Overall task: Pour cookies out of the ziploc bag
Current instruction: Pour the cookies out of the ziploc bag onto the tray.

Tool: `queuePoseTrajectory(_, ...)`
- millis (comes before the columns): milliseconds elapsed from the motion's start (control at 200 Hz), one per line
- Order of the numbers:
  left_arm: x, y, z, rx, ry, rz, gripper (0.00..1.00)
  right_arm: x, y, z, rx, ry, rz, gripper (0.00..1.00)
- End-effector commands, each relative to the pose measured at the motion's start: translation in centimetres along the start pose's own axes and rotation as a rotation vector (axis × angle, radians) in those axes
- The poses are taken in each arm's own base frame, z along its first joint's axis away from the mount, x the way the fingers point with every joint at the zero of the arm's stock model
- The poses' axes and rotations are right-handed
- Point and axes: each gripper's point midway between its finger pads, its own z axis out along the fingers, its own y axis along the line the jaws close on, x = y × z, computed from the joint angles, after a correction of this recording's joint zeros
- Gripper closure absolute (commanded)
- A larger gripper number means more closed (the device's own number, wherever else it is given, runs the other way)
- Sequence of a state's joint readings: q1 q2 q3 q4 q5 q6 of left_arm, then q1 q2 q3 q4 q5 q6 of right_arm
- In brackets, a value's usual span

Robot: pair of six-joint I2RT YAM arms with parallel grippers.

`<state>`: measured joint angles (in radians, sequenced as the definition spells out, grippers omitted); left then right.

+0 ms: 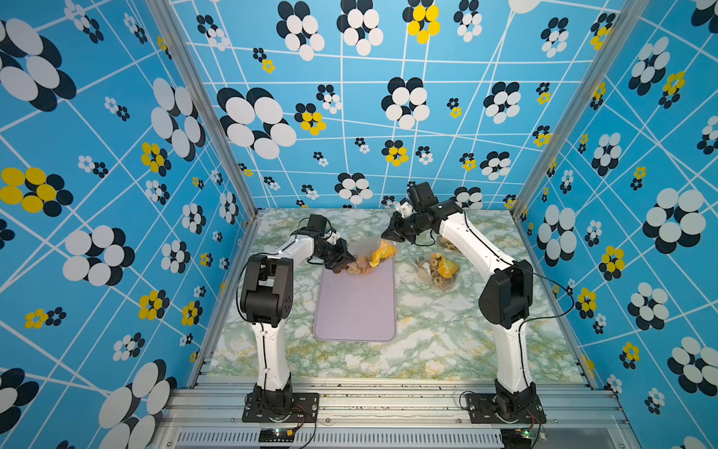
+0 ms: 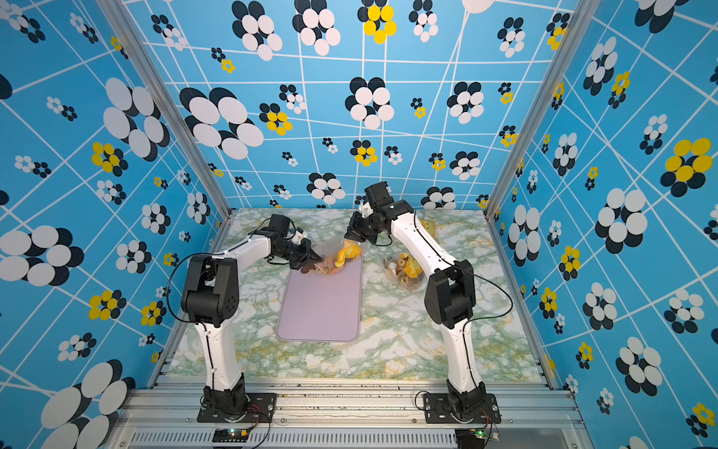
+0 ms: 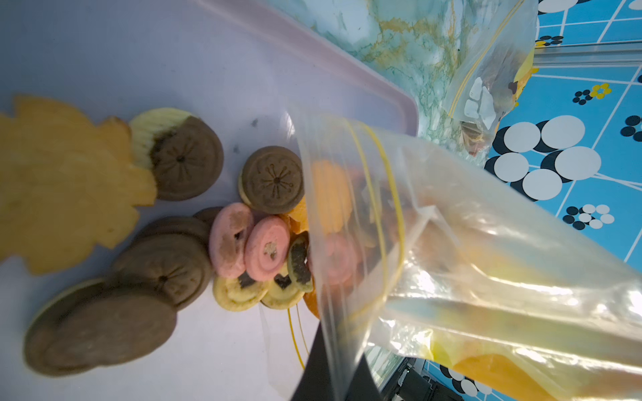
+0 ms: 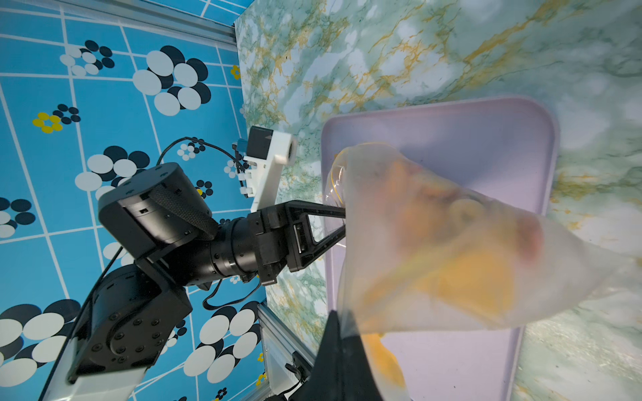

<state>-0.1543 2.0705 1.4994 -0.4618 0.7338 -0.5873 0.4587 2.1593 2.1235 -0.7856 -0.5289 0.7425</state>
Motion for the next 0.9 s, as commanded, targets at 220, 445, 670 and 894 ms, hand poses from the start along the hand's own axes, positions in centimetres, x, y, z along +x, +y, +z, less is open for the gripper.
queuePoseTrajectory(220, -0.7, 0.7, 0.7, -0.013, 0.000, -0.023, 1.00, -1.1, 1.1, -1.8, -0.016, -0.046, -0.033, 1.00)
queuePoseTrajectory(445, -1.5, 0.6, -1.1, -0.009, -0.029, -0.023, 1.00, -0.6, 0.4, -1.4, 0.002, -0.028, -0.028, 1.00)
queuePoseTrajectory(670, -2.0, -0.4, -3.4, 0.009, -0.064, -0.012, 1.00, -0.5, -0.4, 0.1, -0.016, -0.025, 0.005, 1.00)
queuePoseTrajectory(894, -1.6, 0.3, -2.5, 0.009, -0.049, -0.030, 1.00, -1.0, 0.9, -0.8, -0.030, -0.035, -0.010, 1.00)
